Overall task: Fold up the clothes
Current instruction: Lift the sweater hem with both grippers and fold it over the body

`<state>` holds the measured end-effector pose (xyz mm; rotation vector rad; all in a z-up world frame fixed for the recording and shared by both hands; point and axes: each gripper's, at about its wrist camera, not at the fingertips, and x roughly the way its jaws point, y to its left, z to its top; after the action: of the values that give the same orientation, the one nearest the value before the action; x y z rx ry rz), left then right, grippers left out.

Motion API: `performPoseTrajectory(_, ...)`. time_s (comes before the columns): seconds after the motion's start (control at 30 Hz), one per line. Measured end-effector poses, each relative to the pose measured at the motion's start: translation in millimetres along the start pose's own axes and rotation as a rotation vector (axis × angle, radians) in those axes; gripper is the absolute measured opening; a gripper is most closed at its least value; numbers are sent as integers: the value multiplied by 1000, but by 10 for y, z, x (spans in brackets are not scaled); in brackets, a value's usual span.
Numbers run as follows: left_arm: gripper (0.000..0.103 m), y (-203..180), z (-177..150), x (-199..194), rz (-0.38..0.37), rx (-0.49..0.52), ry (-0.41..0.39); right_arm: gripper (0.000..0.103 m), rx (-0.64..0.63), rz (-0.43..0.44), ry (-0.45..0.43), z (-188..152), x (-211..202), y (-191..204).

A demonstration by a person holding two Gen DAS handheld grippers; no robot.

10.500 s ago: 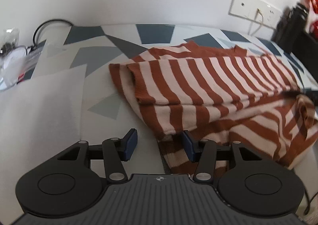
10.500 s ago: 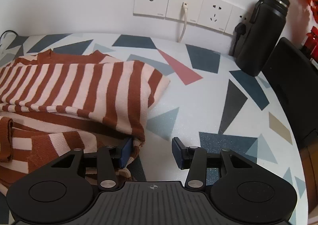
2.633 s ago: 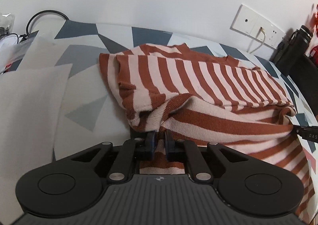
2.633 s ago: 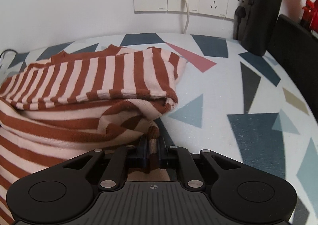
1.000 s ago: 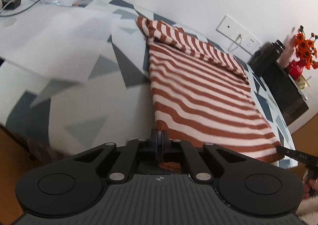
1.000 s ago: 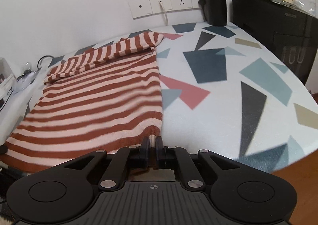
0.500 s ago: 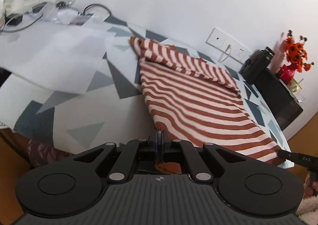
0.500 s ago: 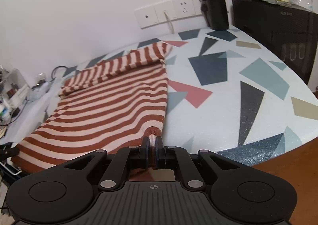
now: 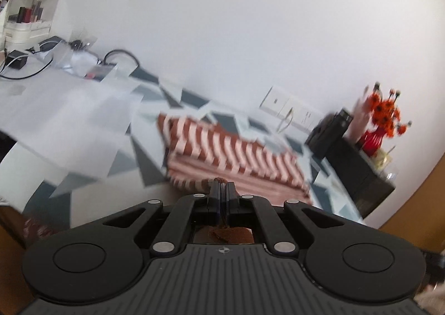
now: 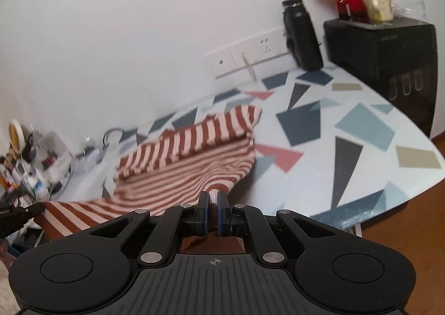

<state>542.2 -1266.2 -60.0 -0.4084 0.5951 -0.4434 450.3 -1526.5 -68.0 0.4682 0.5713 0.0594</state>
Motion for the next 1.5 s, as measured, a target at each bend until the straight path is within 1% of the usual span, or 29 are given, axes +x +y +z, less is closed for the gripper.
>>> performPoseTrajectory(0.2,3,-13,243,290,-6,14,-35,5,7,-9,-19,350,268,9)
performPoseTrajectory(0.3,3,-9,413,470,-4,23,-44,5,3,-2,-42,616,499,67)
performPoseTrajectory(0.43,3,67,708,785,-4,10,-52,5,-7,2,-55,1006,859,160)
performPoseTrajectory(0.5,3,116,867,979,0,3,-52,5,-39,-5,-68,1206,1067,215)
performPoseTrajectory(0.57,3,179,1002,1187,5,-6,-44,5,-62,-21,-75,1392,1301,243)
performPoseTrajectory(0.63,4,250,1096,1408,15,-13,-23,5,-52,-33,-70,1545,1543,218)
performPoseTrajectory(0.73,4,373,1164,1753,34,-17,19,5,-25,-56,-34,1716,1984,123)
performPoseTrajectory(0.9,3,583,1226,2252,54,-37,82,5,-5,-102,23,1791,2633,29)
performPoseTrajectory(1.03,4,706,1307,2612,63,-24,119,5,9,-131,32,1871,3024,-29)
performPoseTrajectory(1.17,4,790,1322,3042,70,-8,176,5,33,-190,52,1882,3373,-138)
performPoseTrajectory(1.23,4,840,1300,3254,79,-6,209,5,44,-217,77,1856,3538,-193)
performPoseTrajectory(1.33,4,932,1230,3474,97,-23,253,5,35,-266,109,1781,3763,-249)
performPoseTrajectory(1.47,5,962,1144,3556,100,4,284,5,32,-298,135,1685,3905,-302)
performPoseTrajectory(1.5,7,953,1150,3559,109,11,288,7,24,-303,136,1672,3916,-305)
